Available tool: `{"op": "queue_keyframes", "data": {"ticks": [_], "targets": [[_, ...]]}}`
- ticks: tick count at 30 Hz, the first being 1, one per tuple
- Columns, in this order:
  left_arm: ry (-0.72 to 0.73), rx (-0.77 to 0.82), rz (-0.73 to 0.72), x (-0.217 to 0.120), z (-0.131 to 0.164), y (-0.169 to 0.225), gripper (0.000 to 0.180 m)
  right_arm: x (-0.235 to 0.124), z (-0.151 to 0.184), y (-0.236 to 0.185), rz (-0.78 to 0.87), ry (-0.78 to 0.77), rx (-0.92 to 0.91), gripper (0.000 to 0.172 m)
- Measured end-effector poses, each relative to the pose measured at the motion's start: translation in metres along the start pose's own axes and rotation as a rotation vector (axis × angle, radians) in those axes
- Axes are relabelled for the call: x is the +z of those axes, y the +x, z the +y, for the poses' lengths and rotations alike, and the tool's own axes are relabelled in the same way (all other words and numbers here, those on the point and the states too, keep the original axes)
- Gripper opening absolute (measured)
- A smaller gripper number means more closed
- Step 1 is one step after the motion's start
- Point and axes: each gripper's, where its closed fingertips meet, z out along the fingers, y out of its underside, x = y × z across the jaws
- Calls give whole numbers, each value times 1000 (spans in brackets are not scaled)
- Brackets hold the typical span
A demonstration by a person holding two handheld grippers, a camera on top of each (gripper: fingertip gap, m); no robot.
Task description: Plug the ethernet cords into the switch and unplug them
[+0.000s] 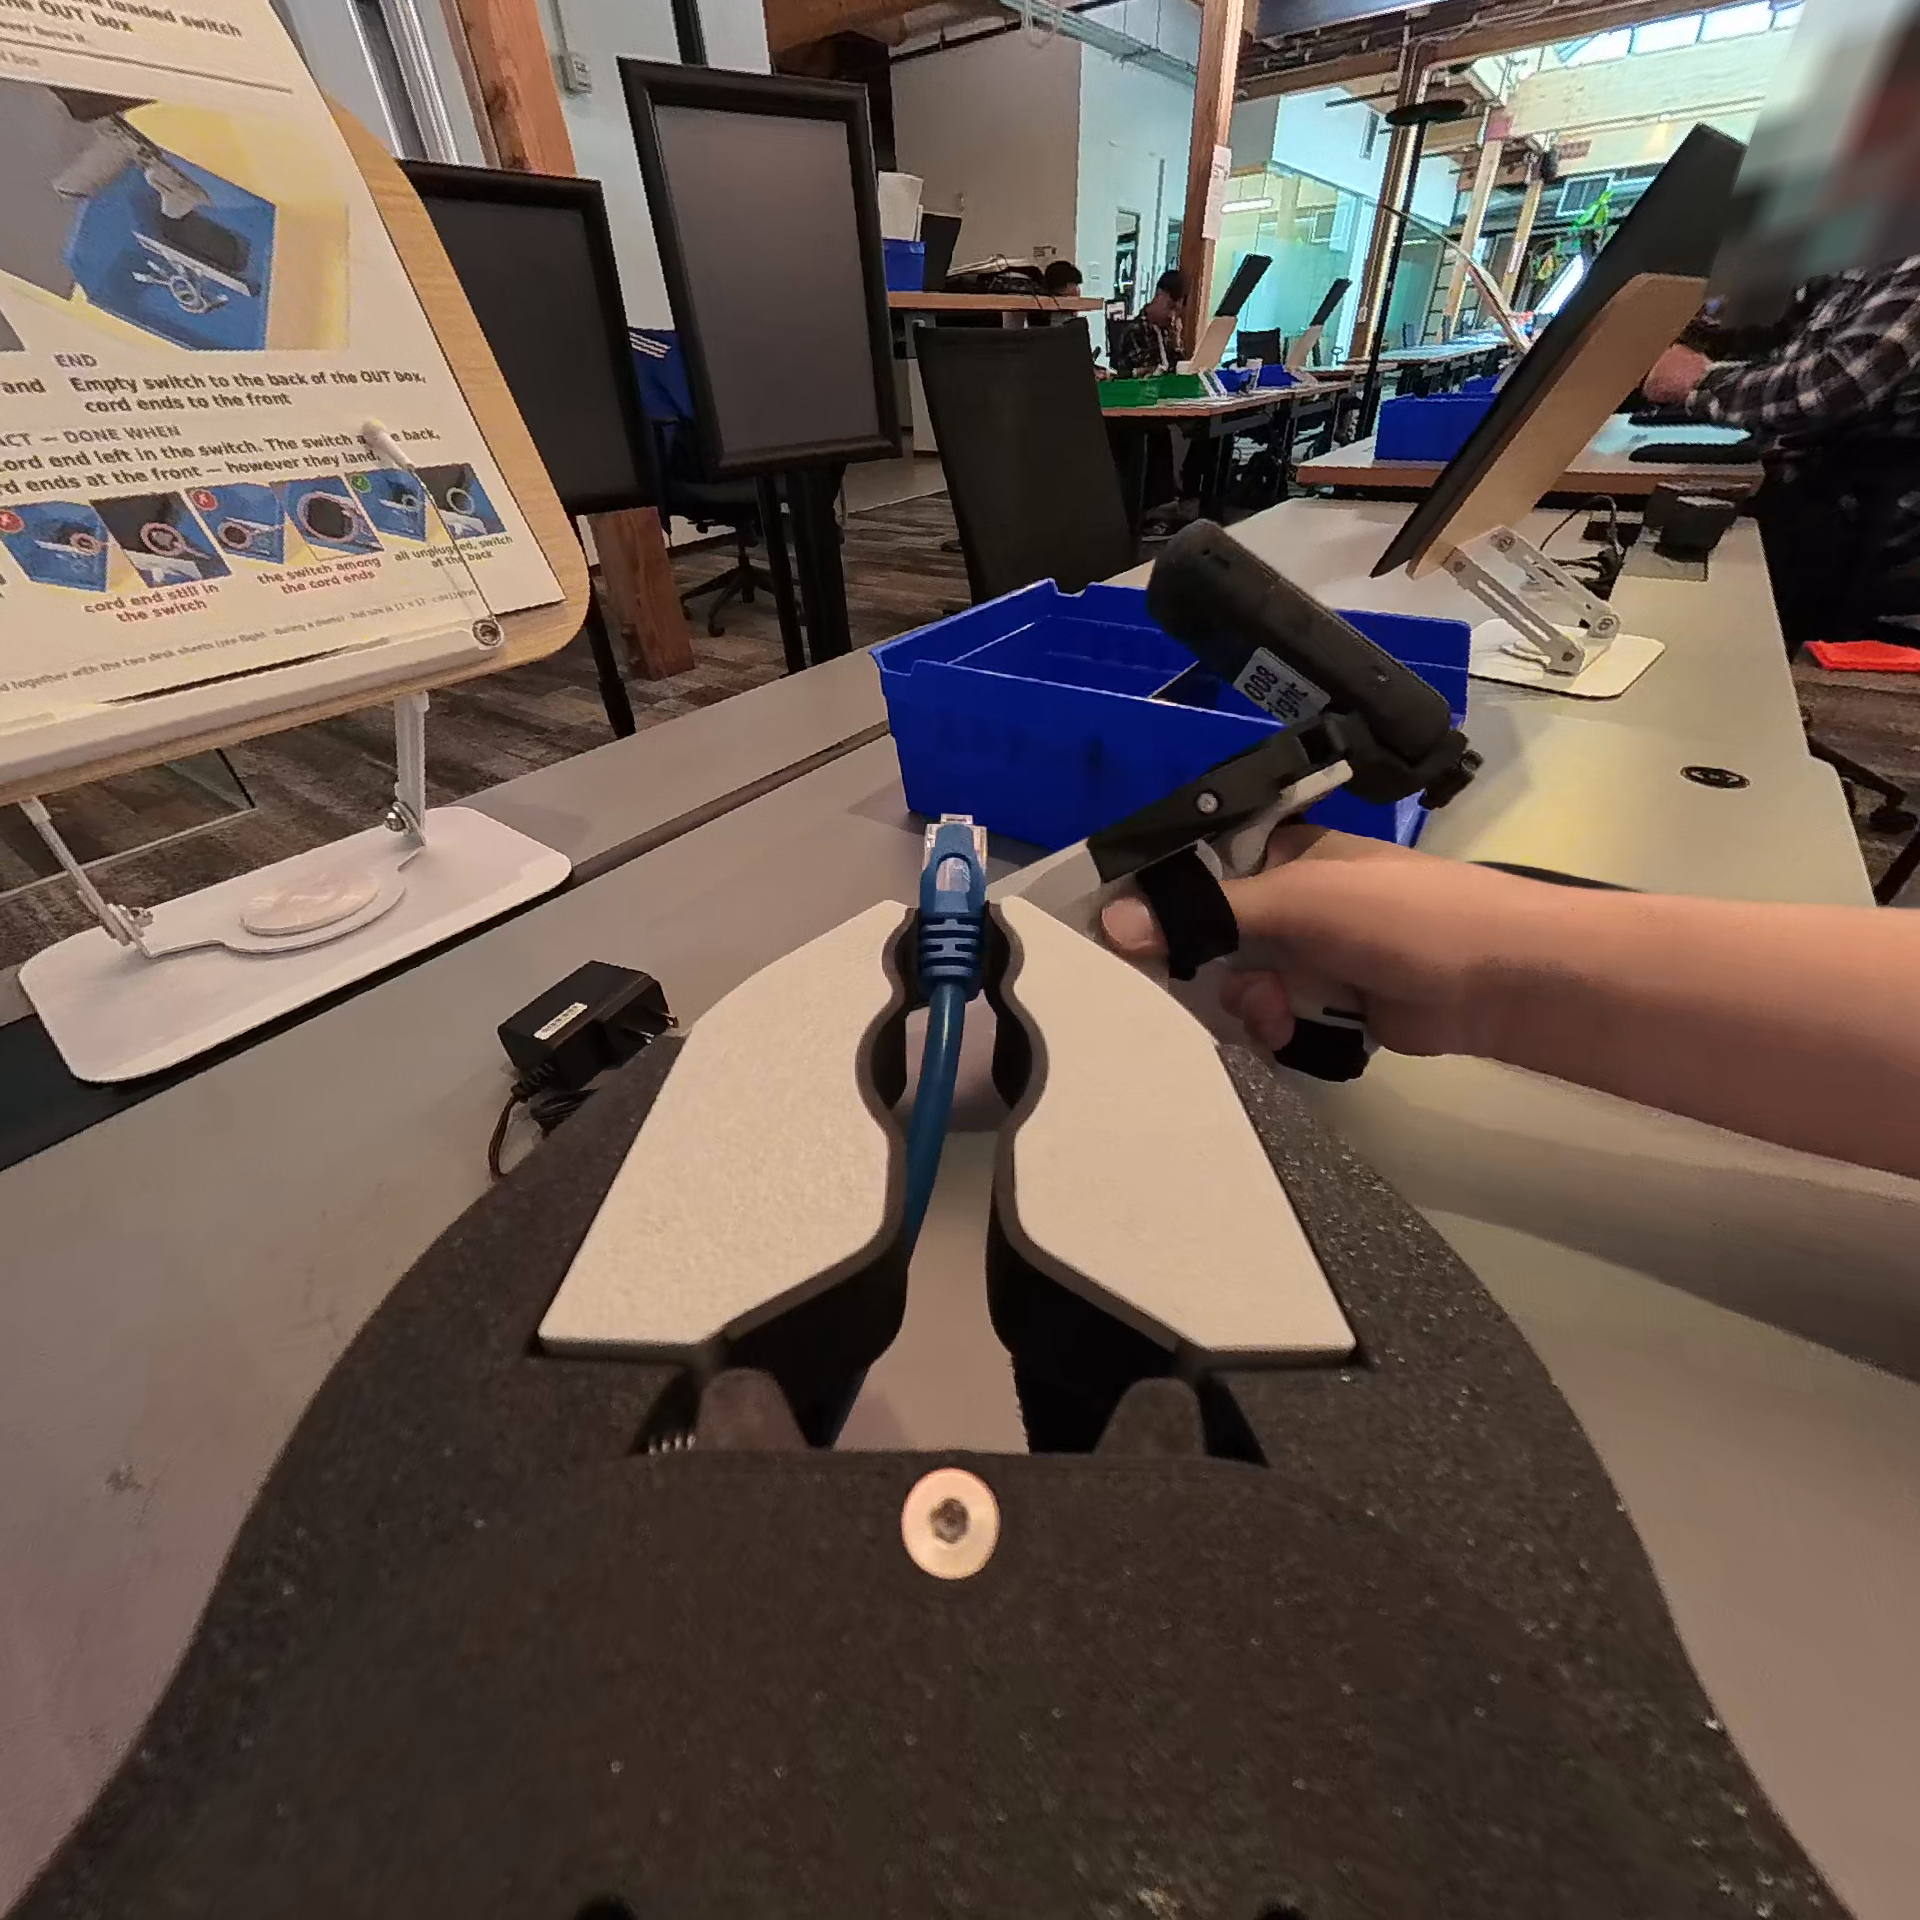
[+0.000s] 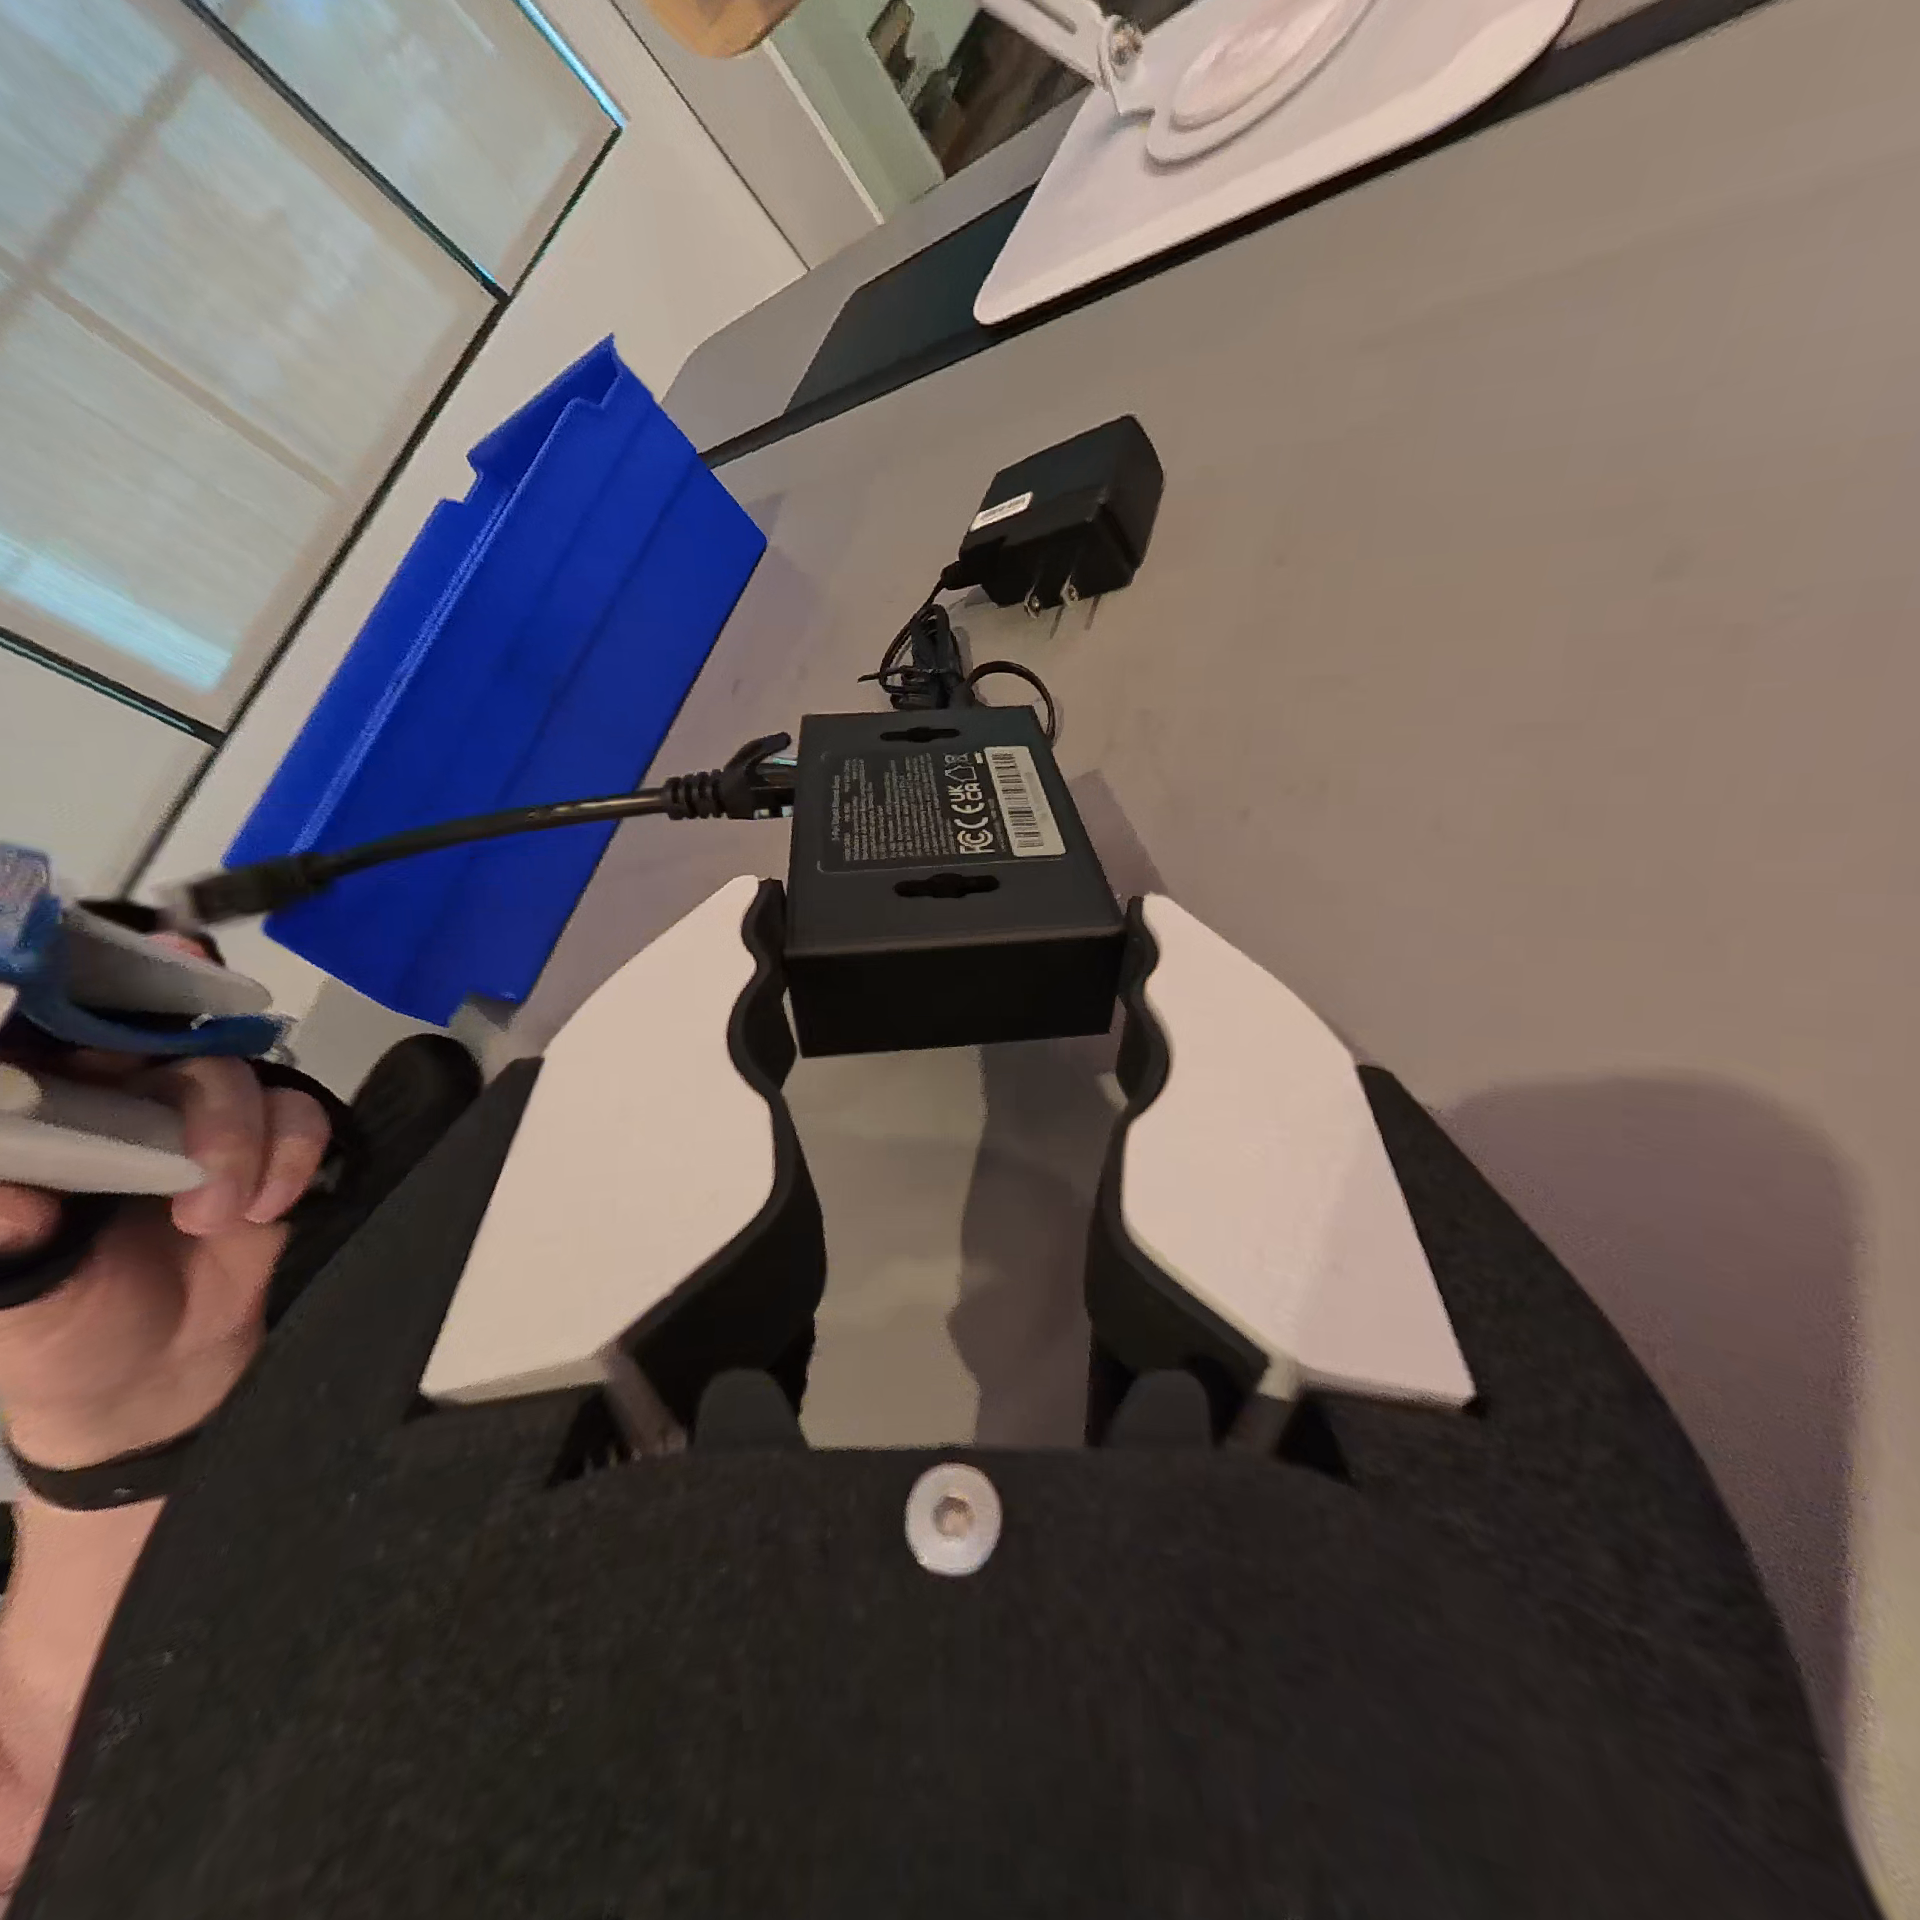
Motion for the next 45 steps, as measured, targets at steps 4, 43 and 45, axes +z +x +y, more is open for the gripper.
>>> {"op": "queue_keyframes", "data": {"ticks": [4,43,45], "targets": [[3,14,1,-1,-3,3,11,4,-1,-1,-70,10,212,60],[-264,-156,-170,44,62,-33,10,5,-13,-32,-31,300,-223,60],[-264,-134,-182,43,63,-37,10,4,-14,-32,-36,307,-222,60]]}}
